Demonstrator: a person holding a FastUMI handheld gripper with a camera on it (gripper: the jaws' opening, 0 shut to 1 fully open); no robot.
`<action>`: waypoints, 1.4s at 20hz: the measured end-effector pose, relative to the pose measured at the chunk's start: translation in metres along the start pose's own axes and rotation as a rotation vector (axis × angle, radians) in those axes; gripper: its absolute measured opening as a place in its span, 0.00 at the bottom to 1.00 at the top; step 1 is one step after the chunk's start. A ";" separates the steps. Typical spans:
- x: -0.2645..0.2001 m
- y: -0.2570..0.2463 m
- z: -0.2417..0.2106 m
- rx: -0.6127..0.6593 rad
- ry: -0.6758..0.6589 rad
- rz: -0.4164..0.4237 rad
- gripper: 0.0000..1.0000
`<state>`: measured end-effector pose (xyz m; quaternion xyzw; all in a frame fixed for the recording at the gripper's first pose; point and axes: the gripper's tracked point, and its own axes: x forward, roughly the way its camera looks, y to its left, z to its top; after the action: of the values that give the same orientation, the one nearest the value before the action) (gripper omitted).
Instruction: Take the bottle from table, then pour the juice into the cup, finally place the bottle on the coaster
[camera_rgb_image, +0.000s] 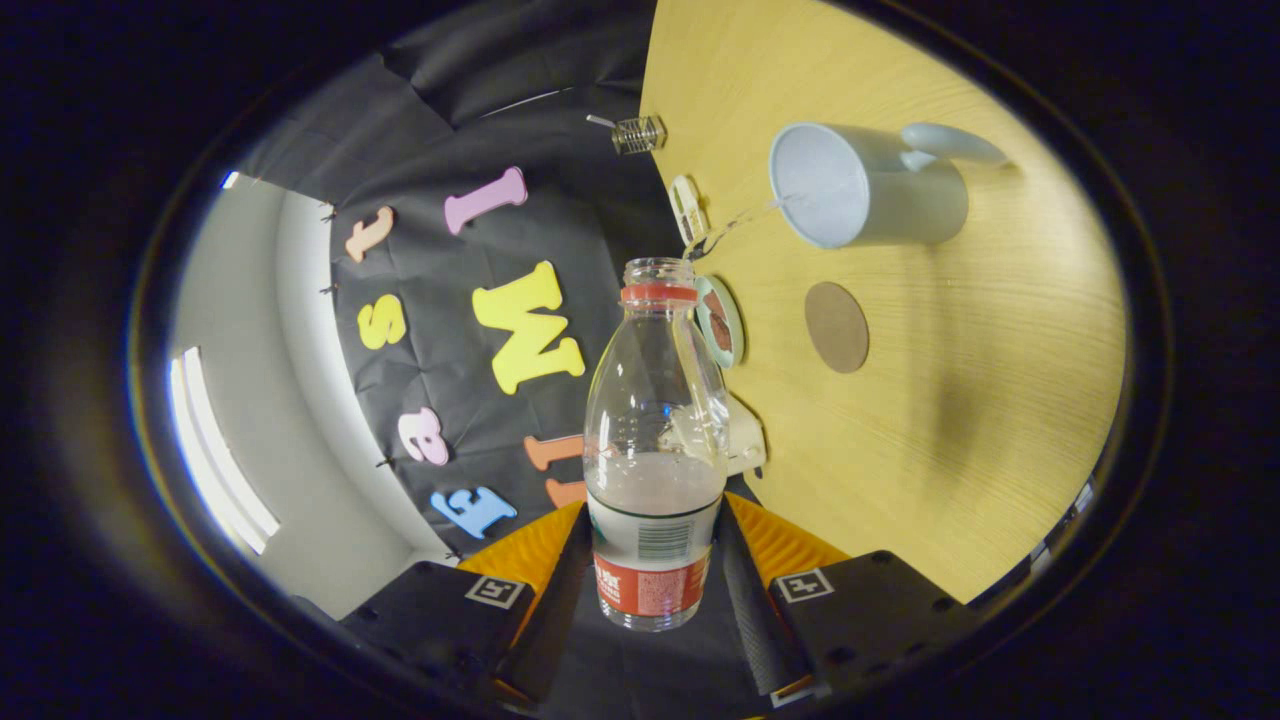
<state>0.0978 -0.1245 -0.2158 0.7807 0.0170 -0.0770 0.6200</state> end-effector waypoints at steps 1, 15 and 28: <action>0.000 0.000 -0.001 0.004 0.003 -0.001 0.76; 0.002 0.016 0.002 0.068 -0.004 0.012 0.76; -0.004 0.031 -0.002 0.132 0.003 0.019 0.76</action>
<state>0.0977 -0.1291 -0.1848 0.8200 0.0055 -0.0707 0.5679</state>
